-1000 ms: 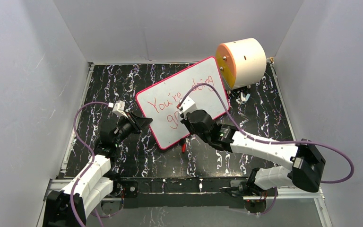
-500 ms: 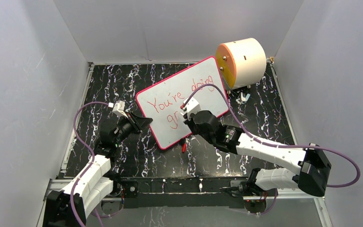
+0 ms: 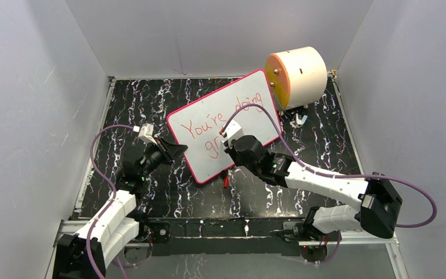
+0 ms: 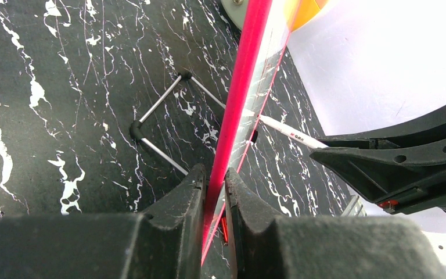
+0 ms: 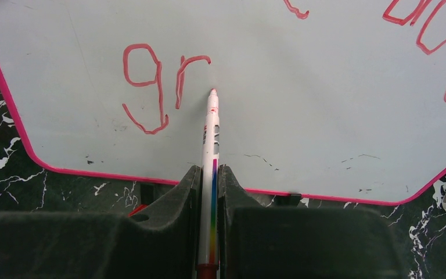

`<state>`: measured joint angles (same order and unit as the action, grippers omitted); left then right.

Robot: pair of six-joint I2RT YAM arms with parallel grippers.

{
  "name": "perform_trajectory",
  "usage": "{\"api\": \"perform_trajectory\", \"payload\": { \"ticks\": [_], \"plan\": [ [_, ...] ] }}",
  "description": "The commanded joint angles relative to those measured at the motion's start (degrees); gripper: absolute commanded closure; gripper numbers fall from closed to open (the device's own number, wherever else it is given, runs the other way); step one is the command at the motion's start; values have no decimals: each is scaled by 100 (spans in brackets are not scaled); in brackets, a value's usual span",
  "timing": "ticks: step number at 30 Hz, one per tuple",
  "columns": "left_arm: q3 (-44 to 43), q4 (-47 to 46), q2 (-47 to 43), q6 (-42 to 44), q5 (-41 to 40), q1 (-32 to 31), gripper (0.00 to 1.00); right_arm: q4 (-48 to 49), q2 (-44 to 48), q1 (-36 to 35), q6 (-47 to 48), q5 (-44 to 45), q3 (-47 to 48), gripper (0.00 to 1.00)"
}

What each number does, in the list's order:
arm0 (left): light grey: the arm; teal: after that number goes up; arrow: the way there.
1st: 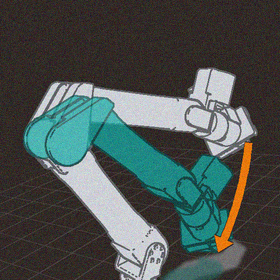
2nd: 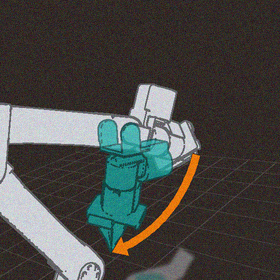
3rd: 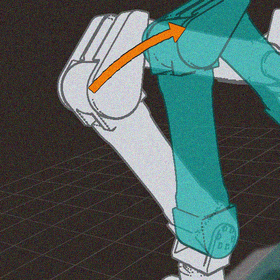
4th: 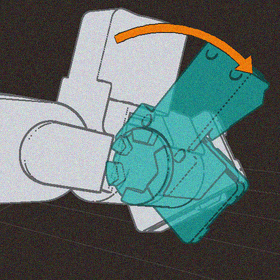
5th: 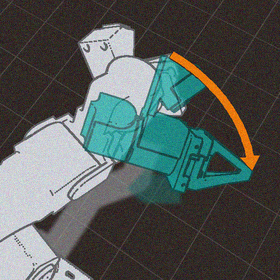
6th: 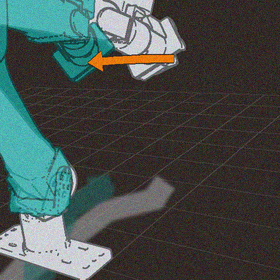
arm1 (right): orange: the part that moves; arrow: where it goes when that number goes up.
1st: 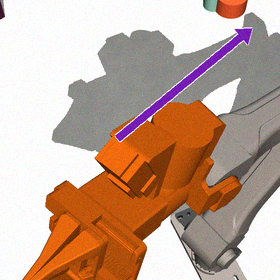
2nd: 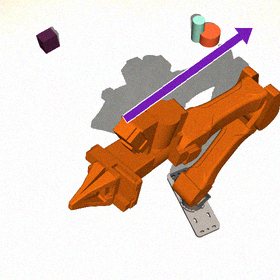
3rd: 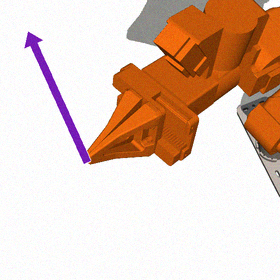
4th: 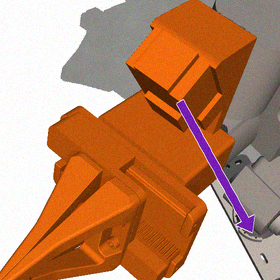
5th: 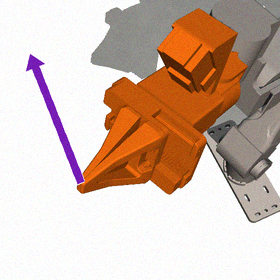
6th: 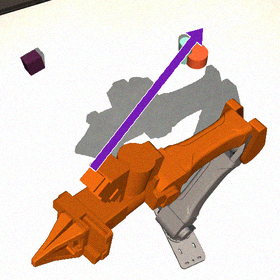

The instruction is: Write a sentence on the whiteboard

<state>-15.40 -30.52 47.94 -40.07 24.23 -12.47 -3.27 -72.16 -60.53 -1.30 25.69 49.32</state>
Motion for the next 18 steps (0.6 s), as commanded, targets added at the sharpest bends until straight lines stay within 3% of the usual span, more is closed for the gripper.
{"api": "perform_trajectory", "payload": {
  "ticks": [1, 18],
  "plan": [
    [-130, 293, 39, 31, -164, 25, 100, 222, -25, 74, -28, 8, -4, 100],
    [-138, 335, 22, 41, -190, 25, 100, 28, 17, 197, -2, 364, -54, 100]
  ]
}}
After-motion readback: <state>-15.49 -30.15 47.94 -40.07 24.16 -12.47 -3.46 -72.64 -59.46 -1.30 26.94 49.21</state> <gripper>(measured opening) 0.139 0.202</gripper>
